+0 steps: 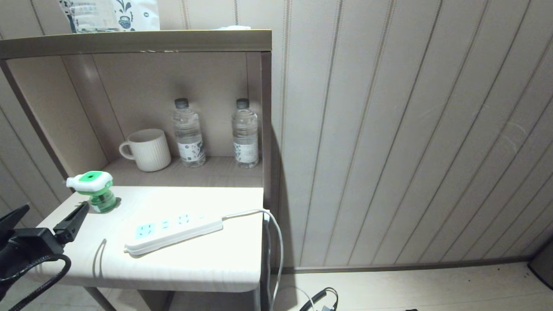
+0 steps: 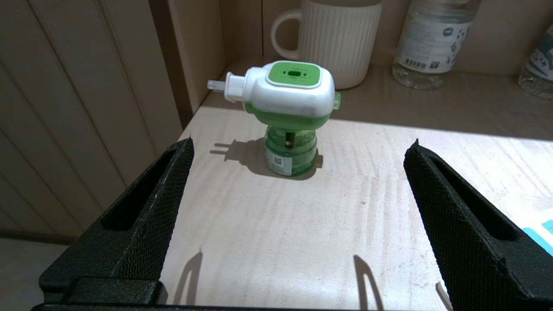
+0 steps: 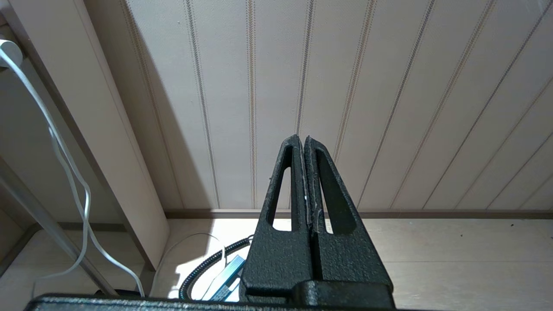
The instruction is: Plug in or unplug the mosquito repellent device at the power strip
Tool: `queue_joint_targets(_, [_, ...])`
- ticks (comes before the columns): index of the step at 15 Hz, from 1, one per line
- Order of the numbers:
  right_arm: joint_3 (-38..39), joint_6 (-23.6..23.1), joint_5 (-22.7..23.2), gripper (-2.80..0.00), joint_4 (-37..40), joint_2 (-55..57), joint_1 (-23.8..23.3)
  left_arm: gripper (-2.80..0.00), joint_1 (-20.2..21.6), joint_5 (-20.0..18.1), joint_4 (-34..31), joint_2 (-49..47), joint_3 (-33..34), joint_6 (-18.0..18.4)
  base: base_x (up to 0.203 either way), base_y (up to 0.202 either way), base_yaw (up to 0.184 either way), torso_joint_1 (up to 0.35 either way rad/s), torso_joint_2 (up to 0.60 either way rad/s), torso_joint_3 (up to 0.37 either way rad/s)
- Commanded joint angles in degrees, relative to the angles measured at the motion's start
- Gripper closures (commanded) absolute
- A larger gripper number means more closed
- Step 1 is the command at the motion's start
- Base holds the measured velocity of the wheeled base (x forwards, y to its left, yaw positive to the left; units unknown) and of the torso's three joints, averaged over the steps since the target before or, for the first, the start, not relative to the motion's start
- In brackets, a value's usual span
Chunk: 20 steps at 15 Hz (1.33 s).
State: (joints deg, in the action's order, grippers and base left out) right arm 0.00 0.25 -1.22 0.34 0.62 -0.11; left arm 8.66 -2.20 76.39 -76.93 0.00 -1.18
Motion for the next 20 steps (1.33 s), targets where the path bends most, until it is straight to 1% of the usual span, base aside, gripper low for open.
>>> queue_joint_targets(1, [0.0, 0.0, 0.0, 0.00, 0.1, 0.0, 0.0, -2.80, 0.1, 0.3, 0.6, 2.8, 0.0, 0.0, 0.000, 0.000, 0.000, 0.000, 0.00, 0.000])
queue_joint_targets(2, [0.0, 0.0, 0.0, 0.00, 0.0, 0.0, 0.0, -0.20, 0.1, 1.2, 0.6, 3.4, 0.0, 0.0, 0.000, 0.000, 0.000, 0.000, 0.00, 0.000])
queue_joint_targets(3, [0.0, 0.0, 0.0, 0.00, 0.0, 0.0, 0.0, 0.00, 0.1, 3.6, 0.2, 3.7, 0.0, 0.1, 0.000, 0.000, 0.000, 0.000, 0.00, 0.000])
queue_joint_targets(4, [0.0, 0.0, 0.0, 0.00, 0.0, 0.0, 0.0, 0.00, 0.1, 5.9, -0.7, 3.7, -0.5, 0.2, 0.000, 0.000, 0.000, 0.000, 0.00, 0.000])
queue_joint_targets(5, [0.0, 0.0, 0.0, 0.00, 0.0, 0.0, 0.0, 0.00, 0.1, 9.6, -2.3, 3.7, -2.4, 0.9, 0.000, 0.000, 0.000, 0.000, 0.00, 0.000])
queue_joint_targets(6, [0.0, 0.0, 0.0, 0.00, 0.0, 0.0, 0.0, 0.00, 0.2, 14.5, -4.2, 3.6, -5.5, 1.9, 0.000, 0.000, 0.000, 0.000, 0.00, 0.000])
queue_joint_targets(7, [0.0, 0.0, 0.0, 0.00, 0.0, 0.0, 0.0, 0.00, 0.3, 17.1, -6.7, 3.3, -8.5, 2.7, 0.000, 0.000, 0.000, 0.000, 0.00, 0.000])
queue_joint_targets(8, [0.0, 0.0, 0.0, 0.00, 0.0, 0.0, 0.0, 0.00, 1.0, 19.1, -11.1, 3.0, -12.1, 3.9, 0.000, 0.000, 0.000, 0.000, 0.00, 0.000])
queue_joint_targets(10, [0.0, 0.0, 0.0, 0.00, 0.0, 0.0, 0.0, 0.00, 2.4, 20.4, -21.4, 2.7, -19.6, 5.6, 0.000, 0.000, 0.000, 0.000, 0.00, 0.000])
queue_joint_targets(11, [0.0, 0.0, 0.0, 0.00, 0.0, 0.0, 0.0, 0.00, 2.8, 20.7, -30.8, 2.7, -24.4, 6.0, 0.000, 0.000, 0.000, 0.000, 0.00, 0.000])
queue_joint_targets(13, [0.0, 0.0, 0.0, 0.00, 0.0, 0.0, 0.0, 0.00, 3.1, 20.2, -51.5, 2.2, -35.2, 6.3, 0.000, 0.000, 0.000, 0.000, 0.00, 0.000])
queue_joint_targets(14, [0.0, 0.0, 0.0, 0.00, 0.0, 0.0, 0.0, 0.00, 3.2, 19.1, -60.8, 1.6, -40.5, 6.2, 0.000, 0.000, 0.000, 0.000, 0.00, 0.000])
queue_joint_targets(15, [0.0, 0.0, 0.0, 0.00, 0.0, 0.0, 0.0, 0.00, 3.2, 17.3, -69.9, 0.7, -45.9, 6.1, 0.000, 0.000, 0.000, 0.000, 0.00, 0.000])
queue_joint_targets(16, [0.0, 0.0, 0.0, 0.00, 0.0, 0.0, 0.0, 0.00, 3.3, 15.7, -76.7, -0.6, -50.1, 6.0, 0.000, 0.000, 0.000, 0.000, 0.00, 0.000])
queue_joint_targets(17, [0.0, 0.0, 0.0, 0.00, 0.0, 0.0, 0.0, 0.00, 3.3, 14.2, -82.2, -3.0, -53.7, 5.5, 0.000, 0.000, 0.000, 0.000, 0.00, 0.000])
queue_joint_targets(18, [0.0, 0.0, 0.0, 0.00, 0.0, 0.1, 0.0, 0.00, 3.4, 11.8, -86.4, -5.3, -57.0, 3.6, 0.000, 0.000, 0.000, 0.000, 0.00, 0.000])
queue_joint_targets(19, [0.0, 0.0, 0.0, 0.00, 0.0, 0.0, 0.0, 0.00, 3.4, 6.8, -91.2, -7.1, -59.5, 0.7, 0.000, 0.000, 0.000, 0.000, 0.00, 0.000])
queue_joint_targets(20, [0.0, 0.0, 0.0, 0.00, 0.0, 0.0, 0.0, 0.00, 3.4, 3.9, -94.5, -8.3, -60.8, -0.2, 0.000, 0.000, 0.000, 0.000, 0.00, 0.000])
